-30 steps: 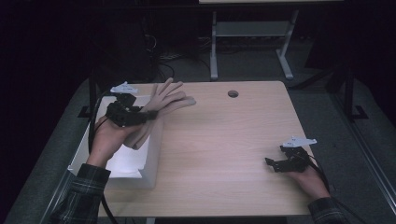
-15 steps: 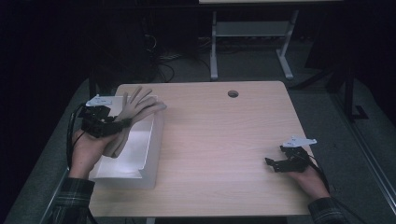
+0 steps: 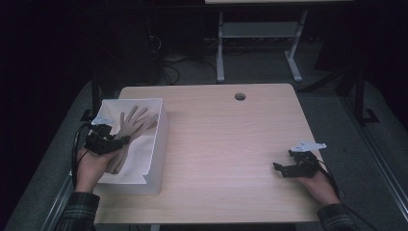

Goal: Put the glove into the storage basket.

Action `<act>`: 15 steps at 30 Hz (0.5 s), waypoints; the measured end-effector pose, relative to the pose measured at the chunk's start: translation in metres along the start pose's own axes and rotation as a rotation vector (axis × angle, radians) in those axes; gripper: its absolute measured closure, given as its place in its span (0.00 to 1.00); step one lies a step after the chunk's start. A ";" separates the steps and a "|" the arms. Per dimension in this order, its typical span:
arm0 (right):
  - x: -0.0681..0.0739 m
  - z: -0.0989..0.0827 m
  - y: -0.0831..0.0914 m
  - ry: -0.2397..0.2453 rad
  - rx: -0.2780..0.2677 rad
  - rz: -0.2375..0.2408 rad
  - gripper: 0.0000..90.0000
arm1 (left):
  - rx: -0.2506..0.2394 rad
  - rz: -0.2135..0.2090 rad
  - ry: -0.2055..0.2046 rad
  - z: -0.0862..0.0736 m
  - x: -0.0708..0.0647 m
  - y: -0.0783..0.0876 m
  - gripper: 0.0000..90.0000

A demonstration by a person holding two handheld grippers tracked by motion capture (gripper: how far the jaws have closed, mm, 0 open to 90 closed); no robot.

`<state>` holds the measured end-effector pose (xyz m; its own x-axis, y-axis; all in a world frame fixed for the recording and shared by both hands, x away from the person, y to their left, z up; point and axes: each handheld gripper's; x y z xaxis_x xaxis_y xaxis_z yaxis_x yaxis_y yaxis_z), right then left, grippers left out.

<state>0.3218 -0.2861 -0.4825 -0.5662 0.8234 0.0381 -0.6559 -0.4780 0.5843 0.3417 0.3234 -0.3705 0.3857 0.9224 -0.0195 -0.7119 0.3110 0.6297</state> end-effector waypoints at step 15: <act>0.000 0.000 0.000 0.000 0.000 0.000 0.15 | 0.110 0.000 -0.031 -0.021 -0.003 -0.032 0.70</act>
<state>0.3218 -0.2861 -0.4825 -0.5662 0.8234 0.0379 -0.6560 -0.4779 0.5842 0.3511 0.3158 -0.4074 0.4048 0.9144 0.0029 -0.6434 0.2825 0.7115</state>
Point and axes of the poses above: each handheld gripper's, and its own axes: y roughly backward along the jaws, z roughly out of its top, x roughly to its left, and after that the axes turned 8 degrees about -x, right-handed
